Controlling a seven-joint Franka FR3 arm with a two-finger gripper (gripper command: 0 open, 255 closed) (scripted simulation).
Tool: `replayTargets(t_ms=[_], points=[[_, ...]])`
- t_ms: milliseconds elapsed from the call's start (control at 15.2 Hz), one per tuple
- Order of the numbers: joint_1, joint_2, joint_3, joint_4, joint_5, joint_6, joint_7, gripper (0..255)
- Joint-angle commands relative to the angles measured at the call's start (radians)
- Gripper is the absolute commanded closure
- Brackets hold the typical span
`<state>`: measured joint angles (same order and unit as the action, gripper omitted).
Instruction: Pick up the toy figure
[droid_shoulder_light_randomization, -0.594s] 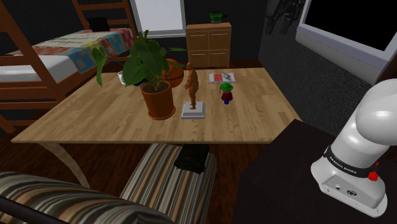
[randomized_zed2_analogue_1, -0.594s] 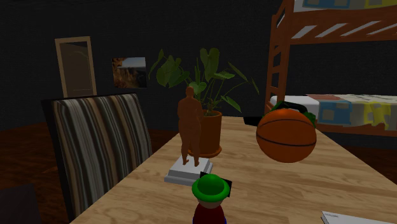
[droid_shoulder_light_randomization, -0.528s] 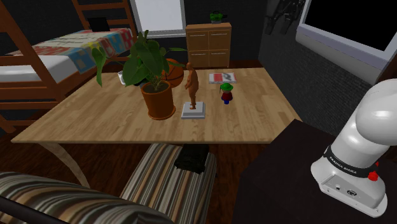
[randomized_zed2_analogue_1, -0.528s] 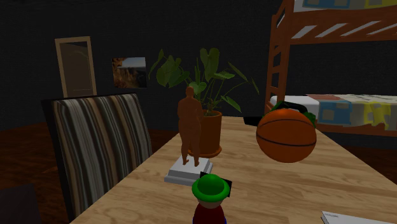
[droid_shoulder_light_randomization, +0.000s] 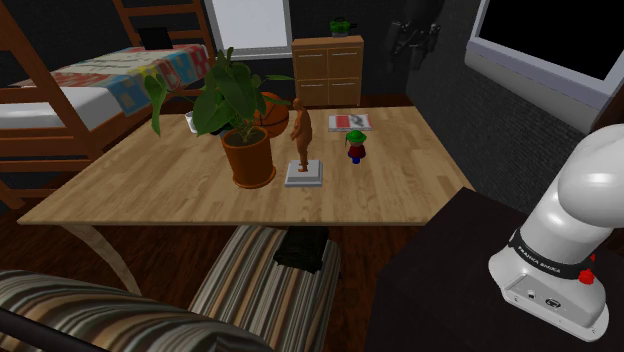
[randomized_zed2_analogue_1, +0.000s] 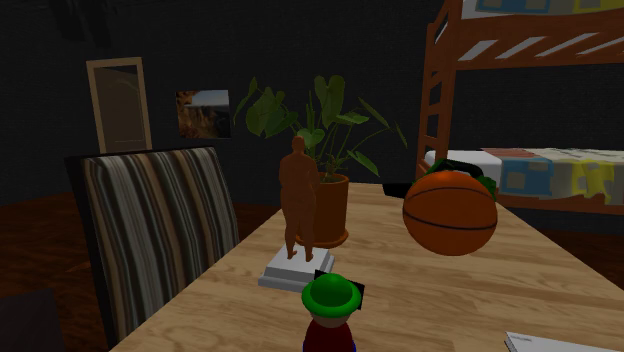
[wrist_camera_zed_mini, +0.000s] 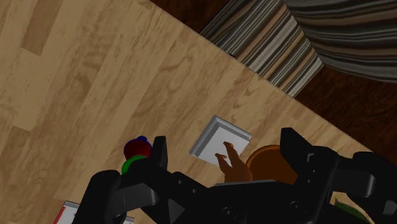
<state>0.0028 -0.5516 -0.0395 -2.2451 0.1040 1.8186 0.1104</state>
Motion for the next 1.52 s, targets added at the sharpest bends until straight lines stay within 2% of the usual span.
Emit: replayTargets(t_ms=[0,726,1452], points=[[-0.006,0.072,-0.001,0.019,-0.003,0.043,0.008,0],[-0.034,0.475,-0.020,0.204,-0.016,0.202,0.055,0],[-0.068,0.897,-0.050,0.527,-0.010,0.241,0.099,0]])
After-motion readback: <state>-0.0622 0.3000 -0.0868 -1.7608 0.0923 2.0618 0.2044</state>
